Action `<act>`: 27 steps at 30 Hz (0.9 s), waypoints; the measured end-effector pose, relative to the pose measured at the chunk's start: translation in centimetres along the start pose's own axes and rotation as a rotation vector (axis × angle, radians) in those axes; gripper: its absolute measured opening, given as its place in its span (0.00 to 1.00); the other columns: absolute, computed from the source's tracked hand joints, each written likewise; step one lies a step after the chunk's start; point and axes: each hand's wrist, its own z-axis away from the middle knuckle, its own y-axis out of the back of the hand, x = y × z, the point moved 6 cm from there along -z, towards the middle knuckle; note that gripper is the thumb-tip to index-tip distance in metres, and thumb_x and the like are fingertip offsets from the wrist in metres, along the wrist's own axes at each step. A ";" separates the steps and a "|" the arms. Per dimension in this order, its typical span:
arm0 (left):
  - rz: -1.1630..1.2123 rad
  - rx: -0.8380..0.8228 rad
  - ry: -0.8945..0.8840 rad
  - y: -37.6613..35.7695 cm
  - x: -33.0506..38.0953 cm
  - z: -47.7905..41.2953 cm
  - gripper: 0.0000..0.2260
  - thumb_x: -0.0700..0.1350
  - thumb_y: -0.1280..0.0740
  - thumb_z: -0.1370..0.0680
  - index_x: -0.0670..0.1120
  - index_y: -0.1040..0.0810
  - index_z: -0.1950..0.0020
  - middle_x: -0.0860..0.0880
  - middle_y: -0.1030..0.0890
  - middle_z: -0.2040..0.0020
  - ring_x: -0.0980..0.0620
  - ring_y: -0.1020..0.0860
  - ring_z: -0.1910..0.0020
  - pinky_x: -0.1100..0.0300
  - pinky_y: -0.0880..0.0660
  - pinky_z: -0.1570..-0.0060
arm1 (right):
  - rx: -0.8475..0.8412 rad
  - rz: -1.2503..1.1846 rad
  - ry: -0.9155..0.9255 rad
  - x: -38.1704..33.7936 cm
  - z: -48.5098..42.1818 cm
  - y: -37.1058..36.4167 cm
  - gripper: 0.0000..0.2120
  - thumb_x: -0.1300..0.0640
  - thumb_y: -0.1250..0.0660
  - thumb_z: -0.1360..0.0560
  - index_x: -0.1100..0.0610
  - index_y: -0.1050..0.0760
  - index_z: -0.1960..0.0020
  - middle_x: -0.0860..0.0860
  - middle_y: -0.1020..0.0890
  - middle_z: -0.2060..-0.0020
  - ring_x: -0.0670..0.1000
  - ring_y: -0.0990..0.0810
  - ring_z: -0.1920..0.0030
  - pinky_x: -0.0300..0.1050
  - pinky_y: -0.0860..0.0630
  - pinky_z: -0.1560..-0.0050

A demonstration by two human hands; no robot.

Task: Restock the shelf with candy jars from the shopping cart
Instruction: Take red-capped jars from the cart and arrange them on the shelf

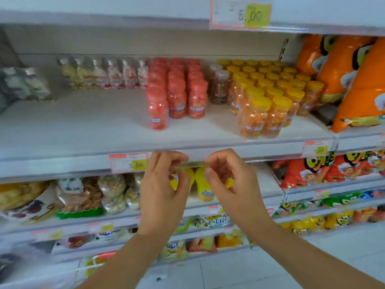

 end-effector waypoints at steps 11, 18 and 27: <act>-0.186 -0.117 0.747 18.5 -25.2 21.2 0.06 0.46 0.37 0.32 0.58 0.24 0.63 0.55 0.21 0.66 0.54 0.22 0.65 0.56 0.25 0.62 | -0.619 -0.034 -0.140 0.1 12.4 -29.1 0.02 0.58 0.34 0.25 0.52 0.23 0.54 0.45 0.22 0.68 0.43 0.26 0.69 0.34 0.30 0.66; -0.346 -0.261 1.090 29.1 -36.8 32.9 0.08 0.41 0.35 0.24 0.50 0.20 0.49 0.49 0.18 0.56 0.44 0.20 0.53 0.57 0.27 0.56 | -0.934 0.148 -0.305 4.9 22.6 -45.5 0.05 0.61 0.34 0.24 0.56 0.23 0.49 0.48 0.23 0.64 0.46 0.26 0.66 0.44 0.26 0.61; -0.194 -0.333 1.233 30.0 -45.7 36.2 0.09 0.38 0.37 0.23 0.44 0.23 0.44 0.49 0.20 0.50 0.47 0.21 0.53 0.53 0.22 0.52 | -1.045 0.556 -0.367 12.8 28.7 -55.7 0.22 0.50 0.33 0.23 0.54 0.35 0.34 0.52 0.26 0.42 0.56 0.23 0.48 0.51 0.25 0.51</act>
